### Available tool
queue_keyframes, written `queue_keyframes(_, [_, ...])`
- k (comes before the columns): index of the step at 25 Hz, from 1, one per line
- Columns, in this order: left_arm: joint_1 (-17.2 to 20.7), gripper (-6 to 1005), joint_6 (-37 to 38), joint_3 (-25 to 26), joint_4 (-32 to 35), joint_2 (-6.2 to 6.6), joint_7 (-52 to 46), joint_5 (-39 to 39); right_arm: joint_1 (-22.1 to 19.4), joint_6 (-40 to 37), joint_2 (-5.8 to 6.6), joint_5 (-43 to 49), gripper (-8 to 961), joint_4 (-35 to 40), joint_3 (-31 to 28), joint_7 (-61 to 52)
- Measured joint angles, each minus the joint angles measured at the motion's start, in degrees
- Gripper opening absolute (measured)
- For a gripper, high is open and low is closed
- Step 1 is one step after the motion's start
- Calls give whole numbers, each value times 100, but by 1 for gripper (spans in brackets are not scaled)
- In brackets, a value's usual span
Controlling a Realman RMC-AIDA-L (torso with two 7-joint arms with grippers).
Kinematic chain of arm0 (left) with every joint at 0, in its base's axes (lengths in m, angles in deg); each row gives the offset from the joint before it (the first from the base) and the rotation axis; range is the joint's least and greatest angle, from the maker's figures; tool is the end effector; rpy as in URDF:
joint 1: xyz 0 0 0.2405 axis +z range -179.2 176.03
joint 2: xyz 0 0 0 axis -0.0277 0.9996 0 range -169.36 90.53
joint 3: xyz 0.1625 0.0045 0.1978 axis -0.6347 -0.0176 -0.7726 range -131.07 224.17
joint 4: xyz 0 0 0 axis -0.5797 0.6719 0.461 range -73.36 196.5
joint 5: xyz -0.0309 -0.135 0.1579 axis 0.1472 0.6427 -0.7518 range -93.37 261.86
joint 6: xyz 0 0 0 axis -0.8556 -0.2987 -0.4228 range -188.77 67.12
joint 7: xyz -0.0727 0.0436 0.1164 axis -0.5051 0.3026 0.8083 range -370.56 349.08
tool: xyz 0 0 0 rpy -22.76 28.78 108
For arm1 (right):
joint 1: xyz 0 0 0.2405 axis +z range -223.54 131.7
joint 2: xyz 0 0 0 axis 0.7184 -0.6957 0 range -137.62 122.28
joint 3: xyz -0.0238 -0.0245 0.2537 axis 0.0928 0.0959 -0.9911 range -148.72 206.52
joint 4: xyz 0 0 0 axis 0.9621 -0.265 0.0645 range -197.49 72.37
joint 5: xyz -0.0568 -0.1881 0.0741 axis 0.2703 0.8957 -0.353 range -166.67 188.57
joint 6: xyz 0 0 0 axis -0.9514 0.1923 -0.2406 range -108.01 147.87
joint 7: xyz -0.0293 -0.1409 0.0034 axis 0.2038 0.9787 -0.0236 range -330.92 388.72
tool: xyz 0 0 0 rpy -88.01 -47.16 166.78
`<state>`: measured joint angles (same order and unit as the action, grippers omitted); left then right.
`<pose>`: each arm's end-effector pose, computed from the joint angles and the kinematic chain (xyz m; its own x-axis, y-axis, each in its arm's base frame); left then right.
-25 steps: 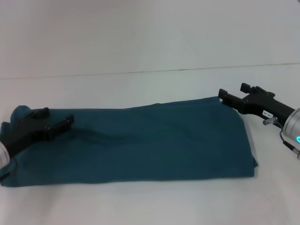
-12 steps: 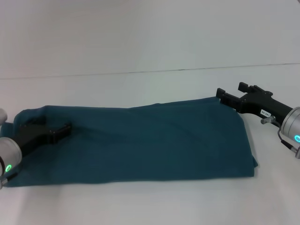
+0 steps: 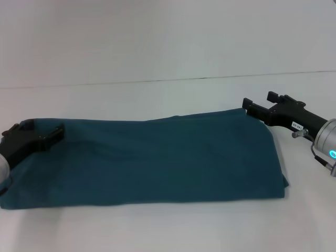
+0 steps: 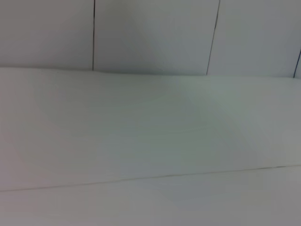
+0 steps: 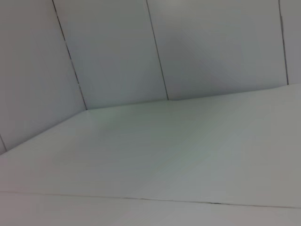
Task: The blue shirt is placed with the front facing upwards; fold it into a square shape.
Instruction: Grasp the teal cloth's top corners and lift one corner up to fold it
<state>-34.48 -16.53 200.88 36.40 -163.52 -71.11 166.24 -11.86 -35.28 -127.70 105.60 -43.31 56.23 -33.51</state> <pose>-0.3329 0.3844 -0.0111 0.6730 0.3738 0.6383 0.7386 -0.2923 -0.6075 0.3123 0.3859 -0.0069 0.6155 -0.3249 -0.7181 -0.7743 -0.4192 -0.4740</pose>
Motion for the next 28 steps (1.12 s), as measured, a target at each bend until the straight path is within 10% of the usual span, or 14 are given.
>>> queue_keyframes(9, [-37, 860, -371, 28, 89, 6, 7, 13, 21, -13, -4, 0, 884, 0, 0, -18])
queue_keyframes(17, [544, 860, 1590, -17, -283, -23, -68, 17, 28, 11, 7, 1, 883, 14, -38, -2])
queue_keyframes(28, [1223, 860, 2270, -35, -263, -20, 507, 12, -64, 41, 17, -13, 883, 41, -63, 1])
